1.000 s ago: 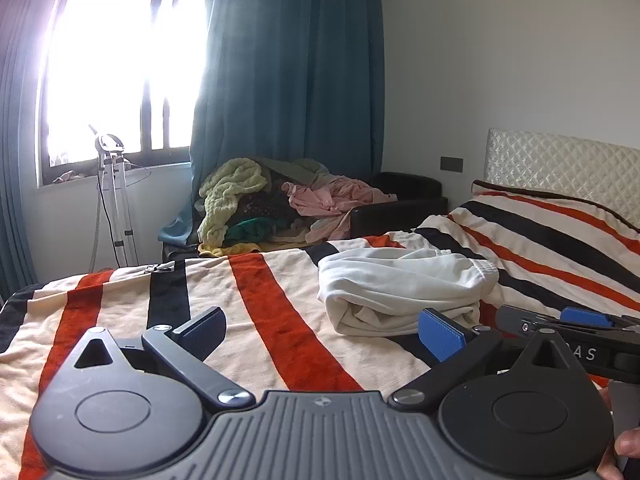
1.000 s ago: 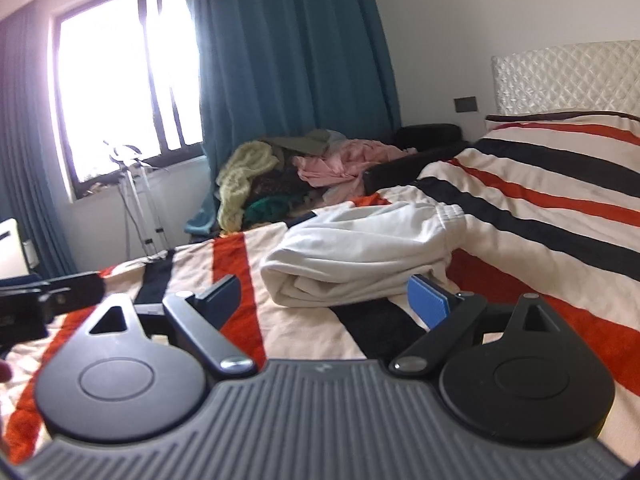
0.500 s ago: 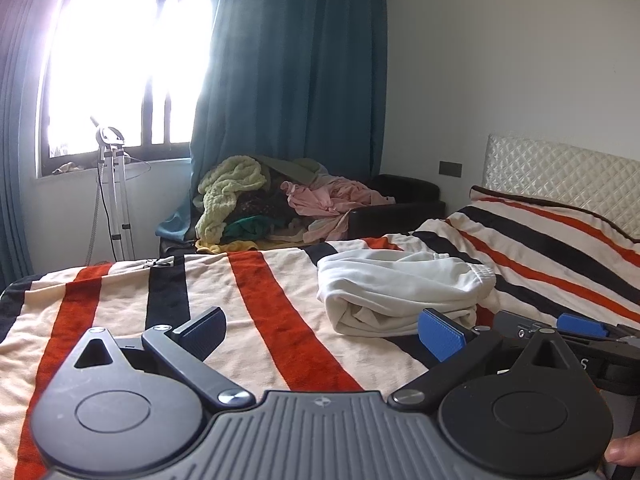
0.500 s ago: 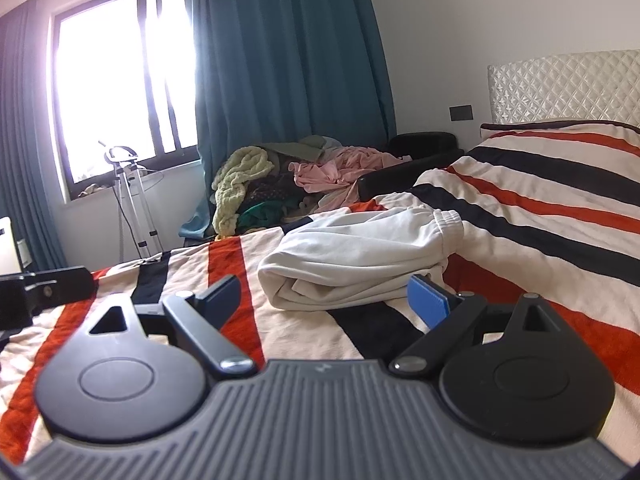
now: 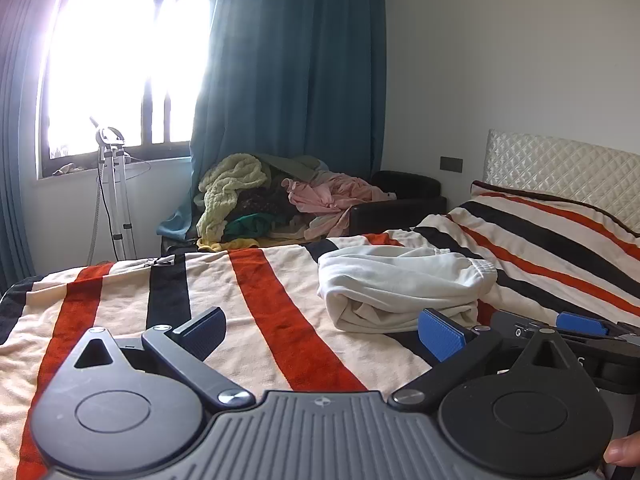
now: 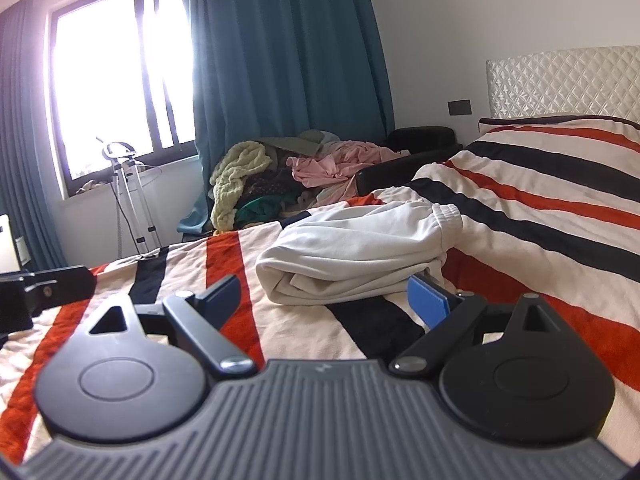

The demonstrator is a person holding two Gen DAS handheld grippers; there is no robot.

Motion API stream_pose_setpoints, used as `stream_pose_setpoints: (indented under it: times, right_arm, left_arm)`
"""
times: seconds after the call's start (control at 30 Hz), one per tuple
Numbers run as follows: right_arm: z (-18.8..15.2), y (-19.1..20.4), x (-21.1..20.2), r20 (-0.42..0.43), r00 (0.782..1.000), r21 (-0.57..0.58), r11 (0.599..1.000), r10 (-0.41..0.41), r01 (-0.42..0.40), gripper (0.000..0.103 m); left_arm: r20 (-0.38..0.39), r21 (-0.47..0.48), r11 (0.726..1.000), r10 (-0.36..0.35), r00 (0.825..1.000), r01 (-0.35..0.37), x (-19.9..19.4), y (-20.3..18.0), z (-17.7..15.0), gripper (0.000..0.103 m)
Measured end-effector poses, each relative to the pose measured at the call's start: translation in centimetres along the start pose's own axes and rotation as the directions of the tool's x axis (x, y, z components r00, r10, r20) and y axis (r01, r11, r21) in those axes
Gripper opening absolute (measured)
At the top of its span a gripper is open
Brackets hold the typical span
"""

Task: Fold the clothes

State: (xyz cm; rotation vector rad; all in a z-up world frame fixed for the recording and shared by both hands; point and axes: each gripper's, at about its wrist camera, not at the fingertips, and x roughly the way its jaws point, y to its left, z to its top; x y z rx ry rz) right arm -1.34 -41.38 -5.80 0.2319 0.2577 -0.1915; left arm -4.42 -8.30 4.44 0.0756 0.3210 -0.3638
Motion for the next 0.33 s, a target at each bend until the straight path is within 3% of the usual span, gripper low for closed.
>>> stream_pose_setpoints:
  times: [0.33]
  right_arm:
    - [-0.12,0.11,-0.09,-0.002,1.0,-0.006,1.0,-0.002,0.002,0.092]
  left_arm:
    - [-0.009,-0.035,0.999,-0.015,1.0,0.015,0.05,0.86,-0.07,0.103]
